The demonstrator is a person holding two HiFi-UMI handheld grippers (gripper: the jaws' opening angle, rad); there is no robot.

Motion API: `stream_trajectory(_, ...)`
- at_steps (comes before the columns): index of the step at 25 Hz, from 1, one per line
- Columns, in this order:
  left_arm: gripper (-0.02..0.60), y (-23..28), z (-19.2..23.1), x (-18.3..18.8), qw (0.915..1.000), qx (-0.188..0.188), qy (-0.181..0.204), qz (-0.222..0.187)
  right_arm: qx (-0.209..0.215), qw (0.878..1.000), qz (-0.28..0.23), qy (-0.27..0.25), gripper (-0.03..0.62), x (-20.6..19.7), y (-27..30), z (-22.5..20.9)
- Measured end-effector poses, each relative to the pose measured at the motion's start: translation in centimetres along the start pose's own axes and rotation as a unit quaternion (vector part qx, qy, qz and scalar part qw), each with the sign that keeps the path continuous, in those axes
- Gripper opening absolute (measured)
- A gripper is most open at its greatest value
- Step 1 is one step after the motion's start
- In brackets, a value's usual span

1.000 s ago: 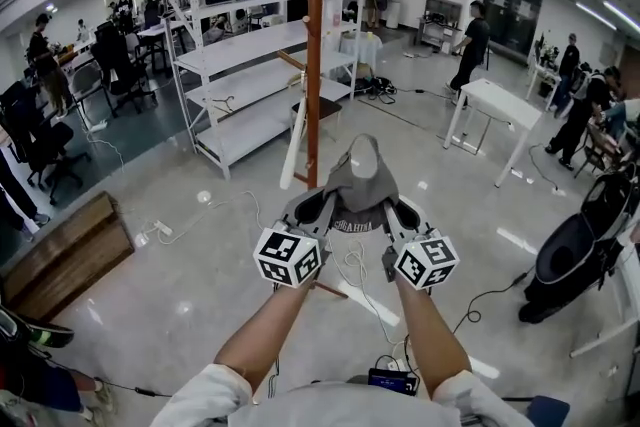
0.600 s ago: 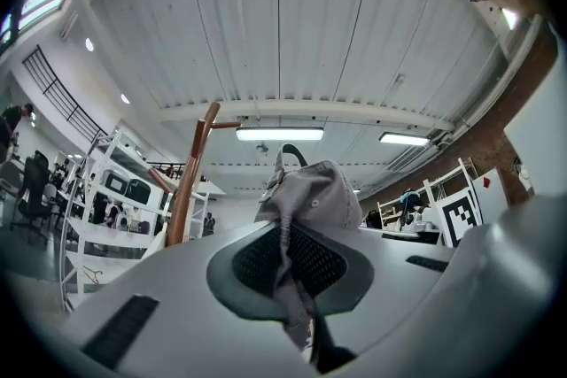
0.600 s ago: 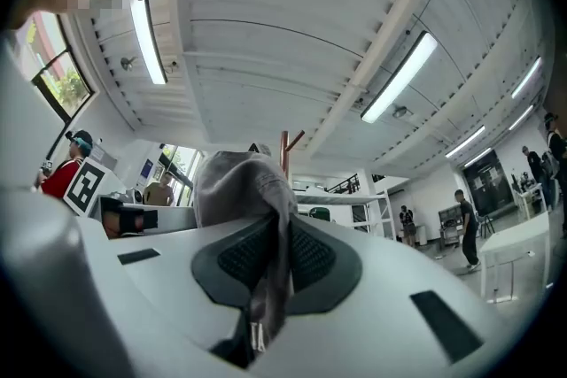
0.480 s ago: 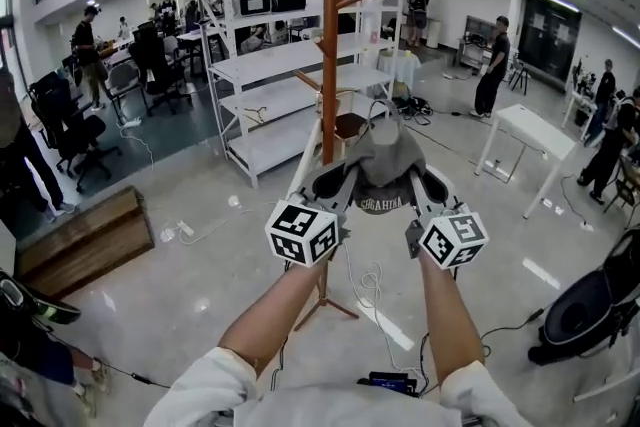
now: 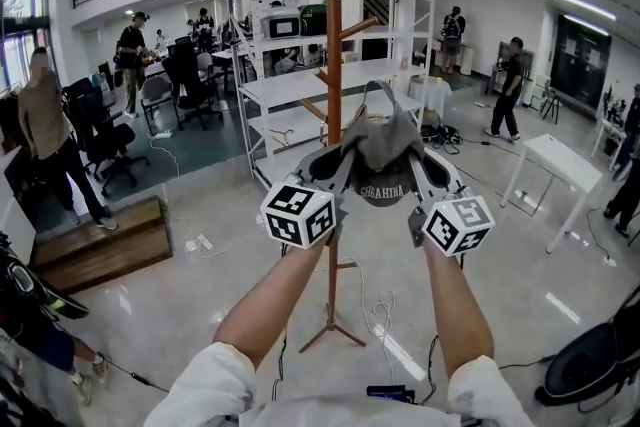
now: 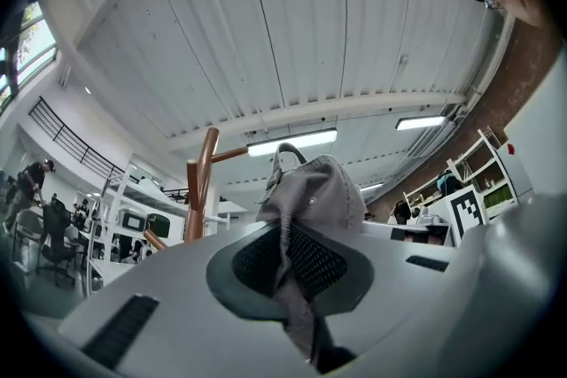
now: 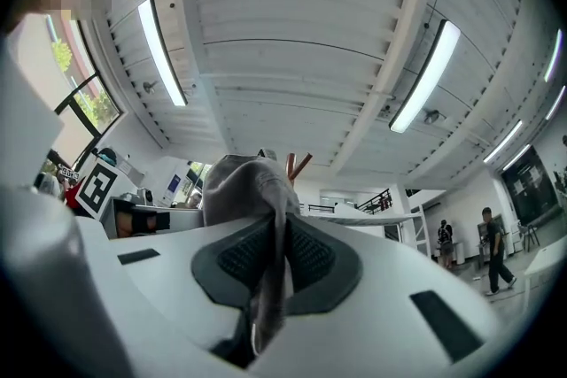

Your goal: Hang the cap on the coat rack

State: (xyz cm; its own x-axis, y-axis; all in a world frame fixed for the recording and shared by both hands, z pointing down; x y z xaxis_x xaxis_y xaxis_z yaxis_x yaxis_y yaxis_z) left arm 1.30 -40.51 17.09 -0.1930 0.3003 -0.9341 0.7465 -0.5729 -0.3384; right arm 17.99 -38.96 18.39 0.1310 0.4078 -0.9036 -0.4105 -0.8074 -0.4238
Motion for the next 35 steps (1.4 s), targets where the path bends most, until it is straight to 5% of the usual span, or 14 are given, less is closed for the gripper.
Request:
stream_trajectory(16,0.028,6.0,2.7,7.9,0.9945,0.054,0.086,0.025,0.05,0.998,-0.024,0.025,0.043,6.1,8.1,-3.7)
stream_trajectory(24,0.028,9.1,3.8,10.7,0.9915,0.078,0.093,0.047,0.058,0.997,-0.008,0.052,0.043,7.5,11.6,-6.0)
stream_trajectory(35,0.028,11.5,7.5,8.7,0.9881,0.104,0.076,0.085,0.054,0.992,0.032,0.113,0.043,4.3,16.8,-8.1)
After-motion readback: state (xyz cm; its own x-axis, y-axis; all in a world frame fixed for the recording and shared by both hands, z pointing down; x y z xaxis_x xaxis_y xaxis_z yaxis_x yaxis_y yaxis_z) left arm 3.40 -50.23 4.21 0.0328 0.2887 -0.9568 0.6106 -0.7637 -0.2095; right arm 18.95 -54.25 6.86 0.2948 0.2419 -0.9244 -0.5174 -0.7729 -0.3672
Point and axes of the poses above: the fingertips, and each gripper's own axes: y forward along the fingers, z to its left, x out of its top, the point moved 4 cm from there along -y, backward along the fingers, and after that the axes turned 4 degrees about -x, right-handed, at the moved point
